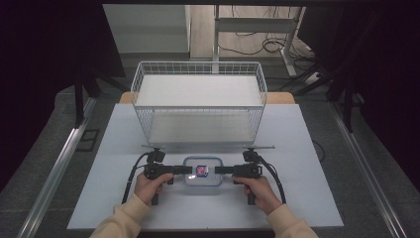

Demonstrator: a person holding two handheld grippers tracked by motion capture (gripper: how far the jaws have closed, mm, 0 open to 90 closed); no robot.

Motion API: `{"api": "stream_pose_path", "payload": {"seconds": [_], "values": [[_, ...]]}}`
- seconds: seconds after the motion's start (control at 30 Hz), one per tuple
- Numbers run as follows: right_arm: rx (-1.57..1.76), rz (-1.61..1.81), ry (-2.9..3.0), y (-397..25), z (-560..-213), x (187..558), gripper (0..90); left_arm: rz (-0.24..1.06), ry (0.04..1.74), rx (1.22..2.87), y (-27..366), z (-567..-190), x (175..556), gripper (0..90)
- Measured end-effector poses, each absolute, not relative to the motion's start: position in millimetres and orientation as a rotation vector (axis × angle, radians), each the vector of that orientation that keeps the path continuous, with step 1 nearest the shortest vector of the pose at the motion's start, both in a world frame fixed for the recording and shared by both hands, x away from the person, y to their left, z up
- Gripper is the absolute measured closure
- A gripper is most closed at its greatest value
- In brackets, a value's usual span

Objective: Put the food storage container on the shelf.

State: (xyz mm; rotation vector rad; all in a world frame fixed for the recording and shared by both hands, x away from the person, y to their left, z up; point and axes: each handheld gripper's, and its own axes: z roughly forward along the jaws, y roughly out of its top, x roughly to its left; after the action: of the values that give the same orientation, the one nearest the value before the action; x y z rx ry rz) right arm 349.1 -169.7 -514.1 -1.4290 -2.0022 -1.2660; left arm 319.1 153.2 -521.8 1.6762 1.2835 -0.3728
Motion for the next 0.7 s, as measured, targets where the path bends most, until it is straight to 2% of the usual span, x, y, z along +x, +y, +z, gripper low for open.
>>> {"api": "stream_pose_path", "payload": {"seconds": [0.7], "values": [[-1.405,-1.336,-2.043,-172,-492,344,52.3,-0.325,1.236,1.681,152,-499,317,49.8]]}}
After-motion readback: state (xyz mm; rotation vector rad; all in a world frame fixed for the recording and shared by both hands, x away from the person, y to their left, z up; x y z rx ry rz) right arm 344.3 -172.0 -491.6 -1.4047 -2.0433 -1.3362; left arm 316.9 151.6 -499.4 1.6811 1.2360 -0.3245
